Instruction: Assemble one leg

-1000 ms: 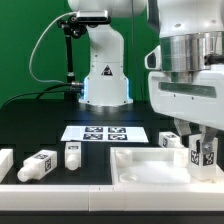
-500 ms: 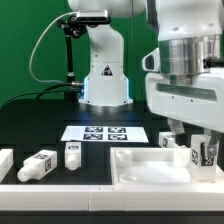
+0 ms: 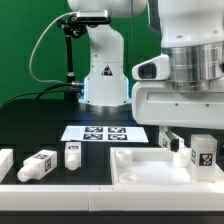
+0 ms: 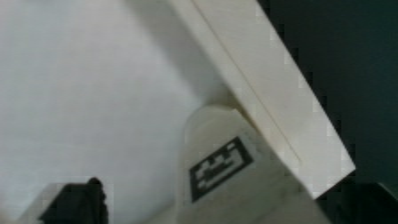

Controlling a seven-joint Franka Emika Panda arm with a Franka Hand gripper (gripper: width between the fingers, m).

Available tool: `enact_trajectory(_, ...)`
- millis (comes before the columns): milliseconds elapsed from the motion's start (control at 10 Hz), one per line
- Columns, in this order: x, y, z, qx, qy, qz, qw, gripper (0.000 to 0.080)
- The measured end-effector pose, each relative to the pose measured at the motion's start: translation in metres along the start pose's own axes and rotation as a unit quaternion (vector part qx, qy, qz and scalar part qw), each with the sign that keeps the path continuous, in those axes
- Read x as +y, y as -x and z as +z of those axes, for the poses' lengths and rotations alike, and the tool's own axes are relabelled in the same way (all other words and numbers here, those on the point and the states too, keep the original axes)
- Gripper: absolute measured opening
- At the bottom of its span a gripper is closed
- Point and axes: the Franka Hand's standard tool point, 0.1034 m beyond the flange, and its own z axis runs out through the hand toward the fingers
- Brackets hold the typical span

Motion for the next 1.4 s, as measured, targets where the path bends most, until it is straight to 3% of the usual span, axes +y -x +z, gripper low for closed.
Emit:
enact_trajectory(200,0.0,0.0,0.0,0.005,0.026,-0.182,0.983,0.0648)
enact_trajectory(300,0.0,0.0,0.0,0.005,0.024,-0.158,0.987,0.0648)
enact_trajectory(500,0.0,0.0,0.0,0.006,0.024,-0.144,0.989,0.0422)
enact_trajectory(600,0.0,0.001,0.0,0.006,0.023,-0.101,0.995,0.0422)
enact_trajectory(700,0.0,0.001,0.0,0.007,0.022,-0.072,0.997,0.0282)
enact_trajectory(1100,-0.003,0.001,0.001,0.013,0.02,0.106,0.994,0.0283)
enact_trajectory(1200,-0.004,0.001,0.001,0.012,0.015,0.185,0.983,0.0283)
enact_trajectory(1400,-0.016,0.003,0.004,0.021,0.0,0.375,0.927,0.0284)
